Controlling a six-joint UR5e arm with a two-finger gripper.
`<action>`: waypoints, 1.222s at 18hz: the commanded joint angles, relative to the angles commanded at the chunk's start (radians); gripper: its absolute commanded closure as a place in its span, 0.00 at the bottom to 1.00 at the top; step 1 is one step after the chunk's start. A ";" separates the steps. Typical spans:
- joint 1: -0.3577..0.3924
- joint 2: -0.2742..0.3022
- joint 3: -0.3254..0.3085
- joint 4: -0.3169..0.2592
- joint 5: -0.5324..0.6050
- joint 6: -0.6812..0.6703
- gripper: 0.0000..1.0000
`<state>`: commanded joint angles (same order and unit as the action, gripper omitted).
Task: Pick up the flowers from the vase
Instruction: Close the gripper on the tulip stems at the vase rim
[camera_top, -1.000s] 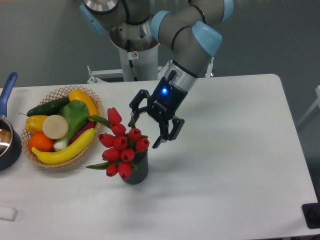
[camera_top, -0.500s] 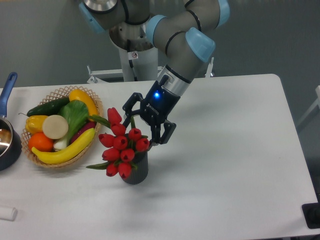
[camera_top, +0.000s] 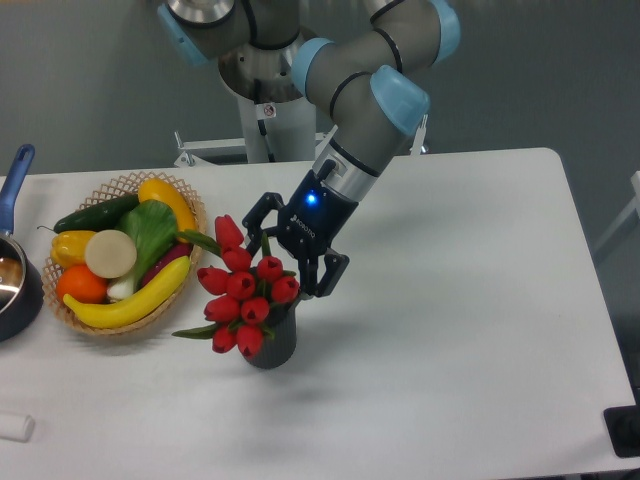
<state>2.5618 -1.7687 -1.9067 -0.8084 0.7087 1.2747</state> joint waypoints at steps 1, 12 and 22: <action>-0.005 0.000 -0.002 0.000 0.000 -0.002 0.00; -0.011 0.000 0.000 0.000 0.000 -0.017 0.44; -0.005 0.002 0.014 0.000 -0.006 -0.023 0.63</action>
<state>2.5571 -1.7672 -1.8929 -0.8084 0.7026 1.2517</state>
